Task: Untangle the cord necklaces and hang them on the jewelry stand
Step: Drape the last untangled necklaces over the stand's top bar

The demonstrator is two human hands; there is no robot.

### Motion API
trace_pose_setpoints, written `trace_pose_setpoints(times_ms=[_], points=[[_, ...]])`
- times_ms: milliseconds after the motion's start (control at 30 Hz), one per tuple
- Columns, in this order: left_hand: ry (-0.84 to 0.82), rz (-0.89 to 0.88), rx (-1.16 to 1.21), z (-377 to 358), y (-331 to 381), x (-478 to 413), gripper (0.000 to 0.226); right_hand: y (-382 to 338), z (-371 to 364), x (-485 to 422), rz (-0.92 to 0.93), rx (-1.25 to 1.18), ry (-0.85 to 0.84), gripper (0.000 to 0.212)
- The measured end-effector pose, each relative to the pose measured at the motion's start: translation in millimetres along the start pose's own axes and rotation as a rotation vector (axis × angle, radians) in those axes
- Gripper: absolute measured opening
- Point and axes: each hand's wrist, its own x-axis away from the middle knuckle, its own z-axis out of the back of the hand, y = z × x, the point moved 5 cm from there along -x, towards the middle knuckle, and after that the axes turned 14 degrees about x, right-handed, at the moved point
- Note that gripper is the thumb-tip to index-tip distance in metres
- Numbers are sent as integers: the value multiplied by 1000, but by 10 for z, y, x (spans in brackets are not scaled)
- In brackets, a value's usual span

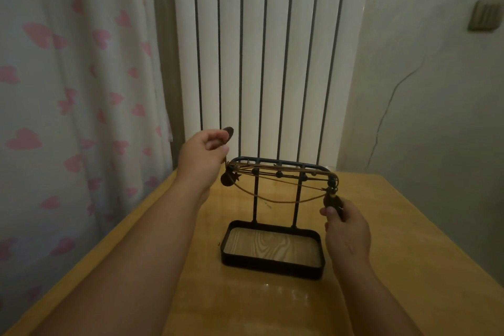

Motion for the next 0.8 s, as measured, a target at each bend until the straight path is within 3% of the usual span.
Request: trace_pose_setpoints(times_ms=[267,367,467,800], points=[[-265,-206,-213,-267,87,195,22,-7,-3,13,5,2,0,25],[-340,-193,-235,-340,64,239,29,-10,-4,20,3,-3,-7,25],[-336,-168,-216,-344,60,249,36,-12,-8,20,1,-6,-15,22],[-336,-186,-310,-417,119,239,25,-11,-19,33,-3,-2,-13,21]])
